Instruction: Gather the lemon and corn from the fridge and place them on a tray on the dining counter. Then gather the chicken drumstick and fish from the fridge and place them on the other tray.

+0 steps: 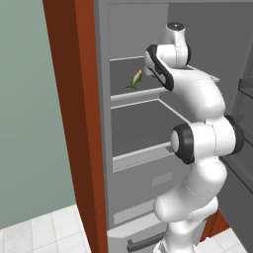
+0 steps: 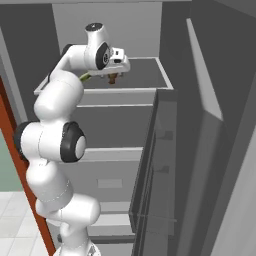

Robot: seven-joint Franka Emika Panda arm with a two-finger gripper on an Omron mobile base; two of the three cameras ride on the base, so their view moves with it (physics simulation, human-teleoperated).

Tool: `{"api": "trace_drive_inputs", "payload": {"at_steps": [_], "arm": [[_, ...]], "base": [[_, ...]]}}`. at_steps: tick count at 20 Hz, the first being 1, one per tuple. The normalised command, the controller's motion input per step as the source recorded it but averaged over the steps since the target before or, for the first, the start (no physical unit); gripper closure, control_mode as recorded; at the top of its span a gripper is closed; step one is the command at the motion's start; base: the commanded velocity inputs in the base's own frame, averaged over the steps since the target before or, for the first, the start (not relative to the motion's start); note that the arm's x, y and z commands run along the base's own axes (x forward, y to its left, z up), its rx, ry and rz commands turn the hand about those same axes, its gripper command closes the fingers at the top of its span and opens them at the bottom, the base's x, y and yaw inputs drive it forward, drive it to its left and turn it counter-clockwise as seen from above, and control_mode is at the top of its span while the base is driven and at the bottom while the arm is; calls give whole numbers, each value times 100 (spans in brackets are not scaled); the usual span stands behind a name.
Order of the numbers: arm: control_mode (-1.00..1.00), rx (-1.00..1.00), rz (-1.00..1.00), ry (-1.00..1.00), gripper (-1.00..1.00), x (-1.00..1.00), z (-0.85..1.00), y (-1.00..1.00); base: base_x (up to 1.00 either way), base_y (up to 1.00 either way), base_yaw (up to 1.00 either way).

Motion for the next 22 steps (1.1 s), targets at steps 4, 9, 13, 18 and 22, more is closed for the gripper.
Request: {"api": "trace_drive_inputs", "payload": {"at_steps": [4,9,13,18,22], "arm": [[-100,0,0,4,-100,21,-28,0],[-100,0,0,4,-100,20,-21,0],[-100,0,0,5,100,17,-22,0],[-100,0,0,3,100,-2,-15,0],[-100,1,0,-8,100,-49,2,-5]], "base": [[0,0,0],[0,0,0],[0,0,0],[0,0,0],[0,0,0]]}}
